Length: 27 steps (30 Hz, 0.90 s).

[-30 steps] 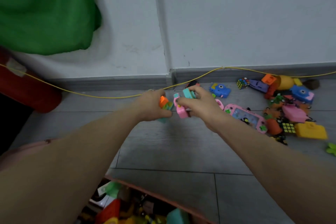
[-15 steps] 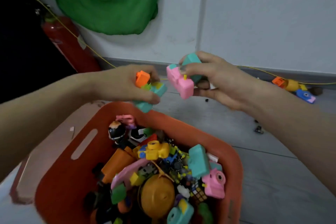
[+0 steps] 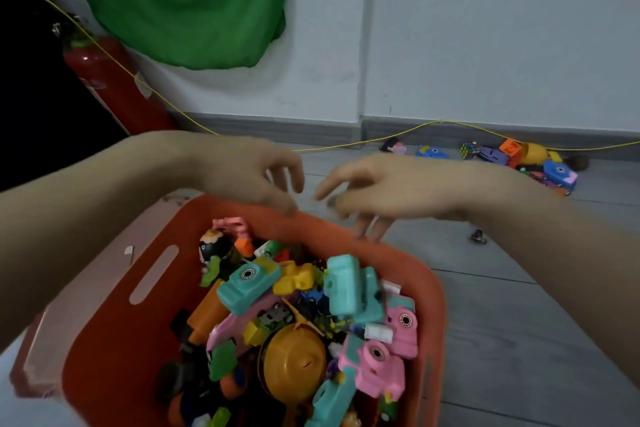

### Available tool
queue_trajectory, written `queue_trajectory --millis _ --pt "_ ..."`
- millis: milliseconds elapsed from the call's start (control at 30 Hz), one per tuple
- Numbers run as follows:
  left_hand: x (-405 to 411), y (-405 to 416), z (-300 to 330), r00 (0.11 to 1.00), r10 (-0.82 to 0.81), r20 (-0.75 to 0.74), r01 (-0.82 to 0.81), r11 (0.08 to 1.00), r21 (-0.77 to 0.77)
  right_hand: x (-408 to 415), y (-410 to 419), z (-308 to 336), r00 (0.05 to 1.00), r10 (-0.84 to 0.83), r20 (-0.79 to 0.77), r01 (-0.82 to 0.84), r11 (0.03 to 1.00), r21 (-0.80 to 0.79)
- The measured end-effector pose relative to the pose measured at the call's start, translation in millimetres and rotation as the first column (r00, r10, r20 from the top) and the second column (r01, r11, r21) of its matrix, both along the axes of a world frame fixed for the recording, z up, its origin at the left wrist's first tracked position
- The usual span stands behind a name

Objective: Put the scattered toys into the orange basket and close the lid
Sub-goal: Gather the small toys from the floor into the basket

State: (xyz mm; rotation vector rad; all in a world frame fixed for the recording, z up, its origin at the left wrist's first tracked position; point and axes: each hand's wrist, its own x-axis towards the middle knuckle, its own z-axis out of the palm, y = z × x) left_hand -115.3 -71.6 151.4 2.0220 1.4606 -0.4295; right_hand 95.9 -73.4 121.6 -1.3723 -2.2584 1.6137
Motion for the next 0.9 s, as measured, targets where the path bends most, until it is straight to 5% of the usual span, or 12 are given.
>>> queue_trajectory --millis 133,267,400,600,767,900 --pt "43 30 -10 0.981 0.041 0.188 -0.081 0.974 0.212 46 38 -35 0.918 -0.395 -0.043 0.397 0.914 0.08" --pt "112 53 -47 0.977 -0.036 0.212 -0.019 0.968 0.251 106 54 -103 0.766 -0.619 0.17 0.57 0.778 0.266" --pt "175 61 -97 0.986 -0.128 0.106 0.119 0.989 0.092 158 45 -156 0.673 -0.656 0.34 0.497 0.742 0.449" --pt "238 77 -154 0.995 -0.101 -0.026 0.097 0.988 -0.119 195 30 -216 0.692 -0.543 0.475 0.364 0.831 0.42" --pt "265 90 -188 0.999 -0.032 -0.031 0.029 0.995 -0.101 192 29 -240 0.67 -0.467 0.577 0.169 0.853 0.494" --pt "278 100 -207 1.0 -0.016 -0.026 0.015 0.999 -0.039 195 34 -251 0.681 -0.502 0.533 0.202 0.828 0.522"
